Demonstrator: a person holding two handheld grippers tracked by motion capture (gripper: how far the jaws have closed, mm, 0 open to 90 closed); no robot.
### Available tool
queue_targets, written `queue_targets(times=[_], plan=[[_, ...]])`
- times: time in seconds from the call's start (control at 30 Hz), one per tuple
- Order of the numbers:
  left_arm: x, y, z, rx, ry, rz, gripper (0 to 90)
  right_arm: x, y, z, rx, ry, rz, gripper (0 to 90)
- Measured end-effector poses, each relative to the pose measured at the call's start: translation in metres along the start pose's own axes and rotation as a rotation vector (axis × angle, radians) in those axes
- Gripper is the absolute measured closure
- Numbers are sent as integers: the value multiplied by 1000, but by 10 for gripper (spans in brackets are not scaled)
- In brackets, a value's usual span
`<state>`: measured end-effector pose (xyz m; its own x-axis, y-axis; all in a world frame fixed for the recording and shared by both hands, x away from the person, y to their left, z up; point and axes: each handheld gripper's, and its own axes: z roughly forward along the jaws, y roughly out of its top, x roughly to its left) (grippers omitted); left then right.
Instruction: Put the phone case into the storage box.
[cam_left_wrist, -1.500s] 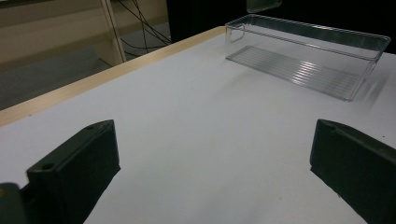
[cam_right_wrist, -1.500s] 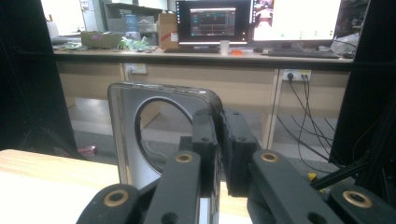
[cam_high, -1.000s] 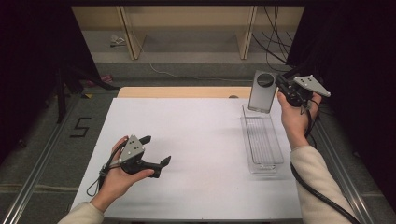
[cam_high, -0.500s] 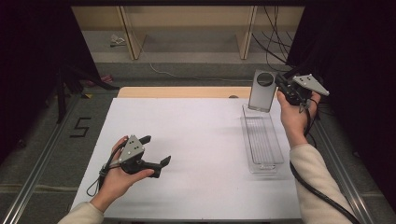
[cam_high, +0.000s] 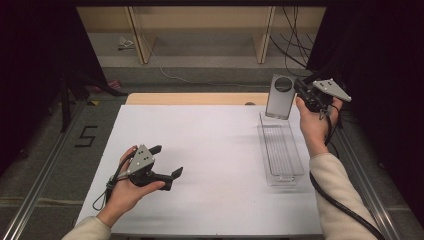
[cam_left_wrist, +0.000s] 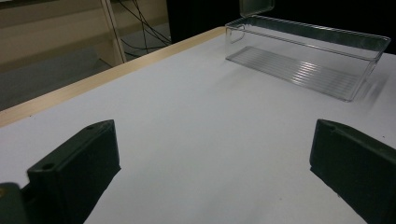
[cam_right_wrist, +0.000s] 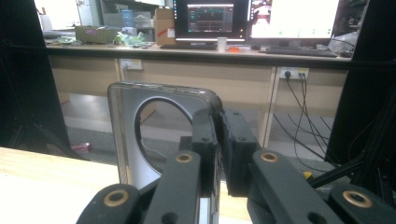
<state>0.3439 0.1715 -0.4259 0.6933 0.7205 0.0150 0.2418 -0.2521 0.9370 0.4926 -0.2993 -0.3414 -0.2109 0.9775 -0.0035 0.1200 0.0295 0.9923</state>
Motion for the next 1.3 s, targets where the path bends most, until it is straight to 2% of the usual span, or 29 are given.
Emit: queue_targets(times=[1.3], plan=[[0, 0, 0, -1, 0, -3, 10, -2, -4, 11, 18, -6, -3, 852]])
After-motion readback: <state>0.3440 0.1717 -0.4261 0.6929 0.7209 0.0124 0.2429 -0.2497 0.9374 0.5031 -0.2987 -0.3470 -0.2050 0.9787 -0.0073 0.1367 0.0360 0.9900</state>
